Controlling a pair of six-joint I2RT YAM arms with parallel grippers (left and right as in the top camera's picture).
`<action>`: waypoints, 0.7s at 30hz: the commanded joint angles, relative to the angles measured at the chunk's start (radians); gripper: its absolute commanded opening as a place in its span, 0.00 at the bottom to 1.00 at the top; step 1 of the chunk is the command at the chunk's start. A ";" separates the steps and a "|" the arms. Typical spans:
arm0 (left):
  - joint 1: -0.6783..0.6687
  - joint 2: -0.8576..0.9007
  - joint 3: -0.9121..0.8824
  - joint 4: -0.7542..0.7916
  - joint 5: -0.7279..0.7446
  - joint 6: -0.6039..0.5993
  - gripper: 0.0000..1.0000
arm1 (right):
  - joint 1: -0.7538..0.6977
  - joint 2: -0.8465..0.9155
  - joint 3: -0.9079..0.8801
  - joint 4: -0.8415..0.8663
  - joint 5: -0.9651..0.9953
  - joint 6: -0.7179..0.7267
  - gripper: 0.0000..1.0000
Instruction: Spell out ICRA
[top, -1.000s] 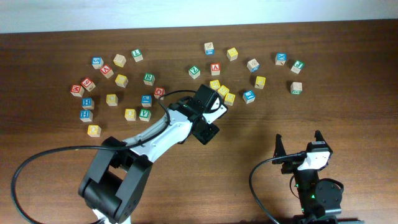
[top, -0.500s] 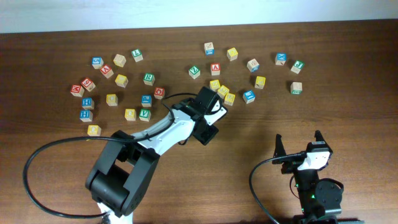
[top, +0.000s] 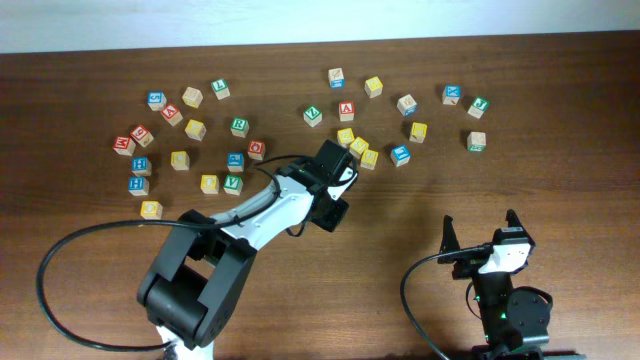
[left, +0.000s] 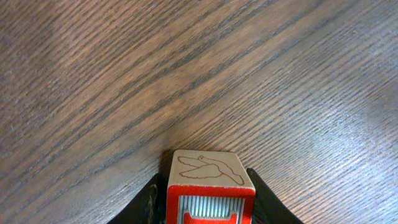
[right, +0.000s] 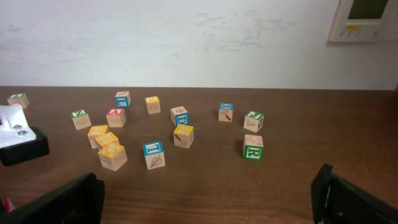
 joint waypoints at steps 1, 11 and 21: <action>0.008 -0.019 0.000 -0.037 -0.048 -0.152 0.30 | -0.007 -0.004 -0.005 -0.006 0.005 0.000 0.98; 0.226 -0.109 0.000 -0.249 -0.048 -0.665 0.25 | -0.007 -0.003 -0.005 -0.006 0.005 0.000 0.98; 0.338 -0.109 -0.095 -0.256 0.001 -1.677 0.25 | -0.007 -0.003 -0.005 -0.007 0.005 0.000 0.98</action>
